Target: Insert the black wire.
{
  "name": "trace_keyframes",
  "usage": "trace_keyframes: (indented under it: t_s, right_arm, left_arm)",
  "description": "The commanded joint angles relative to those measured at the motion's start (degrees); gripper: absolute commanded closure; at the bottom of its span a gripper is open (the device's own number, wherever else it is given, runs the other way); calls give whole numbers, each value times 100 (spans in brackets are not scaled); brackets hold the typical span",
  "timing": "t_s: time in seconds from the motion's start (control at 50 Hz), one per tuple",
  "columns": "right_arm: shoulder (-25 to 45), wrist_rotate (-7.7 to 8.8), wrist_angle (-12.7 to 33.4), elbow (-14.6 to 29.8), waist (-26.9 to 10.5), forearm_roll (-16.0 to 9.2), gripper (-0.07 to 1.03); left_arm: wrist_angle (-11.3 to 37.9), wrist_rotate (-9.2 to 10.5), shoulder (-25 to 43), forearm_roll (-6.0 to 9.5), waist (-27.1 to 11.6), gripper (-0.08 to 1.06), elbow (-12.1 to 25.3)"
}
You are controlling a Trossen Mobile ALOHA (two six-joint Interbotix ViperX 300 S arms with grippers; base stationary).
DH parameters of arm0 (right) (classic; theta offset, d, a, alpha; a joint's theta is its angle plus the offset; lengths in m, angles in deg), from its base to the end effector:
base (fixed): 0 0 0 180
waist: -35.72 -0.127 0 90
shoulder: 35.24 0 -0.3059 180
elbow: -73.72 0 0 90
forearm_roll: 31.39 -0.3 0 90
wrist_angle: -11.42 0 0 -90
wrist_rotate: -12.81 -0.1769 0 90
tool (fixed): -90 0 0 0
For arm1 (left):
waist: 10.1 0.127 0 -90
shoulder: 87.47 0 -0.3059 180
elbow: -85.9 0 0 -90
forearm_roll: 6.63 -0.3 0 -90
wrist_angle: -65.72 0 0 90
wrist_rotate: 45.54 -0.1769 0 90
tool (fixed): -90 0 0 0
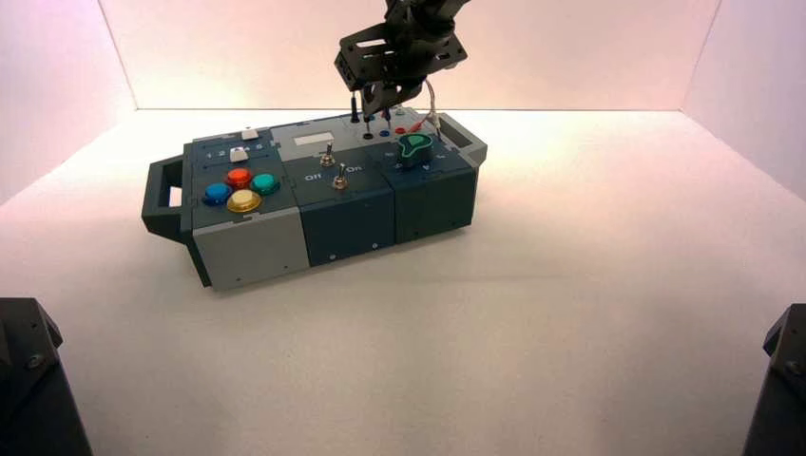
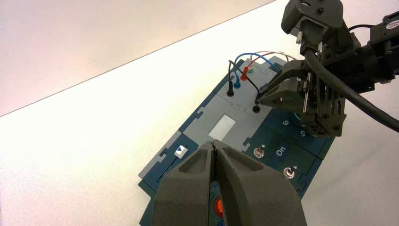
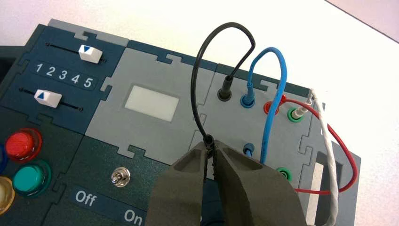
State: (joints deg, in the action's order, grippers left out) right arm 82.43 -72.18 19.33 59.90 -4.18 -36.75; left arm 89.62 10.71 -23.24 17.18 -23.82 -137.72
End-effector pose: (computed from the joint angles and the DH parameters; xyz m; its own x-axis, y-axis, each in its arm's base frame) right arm 0.3683 0.3109 0.0649 0.4913 0.4276 -0.7588 -0.6448 0.7643 0.0132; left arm 0.2714 -0.0960 0.1985 0.6962 -0.3383 -0.6331 0.4756 0.8780 0.0538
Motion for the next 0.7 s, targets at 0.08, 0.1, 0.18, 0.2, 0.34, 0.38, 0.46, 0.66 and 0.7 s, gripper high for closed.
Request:
trace_keyframes:
  t_s: [0.08, 0.1, 0.18, 0.2, 0.34, 0.38, 0.46, 0.66, 0.7]
  right_arm:
    - [-105, -18, -62, 70, -26, -44, 98]
    - [-97, -18, -62, 70, -26, -53, 98]
    - [-97, -18, -62, 62, -53, -62, 98]
    - [-97, -9, -62, 70, -62, -62, 98]
    - [-79, -9, -62, 53, -70, -70, 98]
    - [-70, -9, -62, 53, -70, -79, 98]
    - [-35, -18, -62, 44, -70, -70, 98]
    - [-9, 9, -70, 35, -35, -62, 98]
    - [-9, 9, -79, 35, -53, -44, 98]
  left_arm:
    - [-53, 9, -35, 0, 18, 101, 62]
    - [-53, 18, -35, -9, 18, 101, 62]
    - [-53, 18, -35, -9, 26, 101, 62]
    - [-53, 18, -35, 0, 18, 101, 62]
    - [-53, 9, -35, -9, 18, 101, 62]
    - [-53, 9, -35, 0, 18, 101, 62]
    - [-53, 9, -35, -9, 26, 101, 62]
    - [-53, 18, -44, 0, 18, 101, 62]
    - [-53, 9, -44, -9, 18, 101, 62]
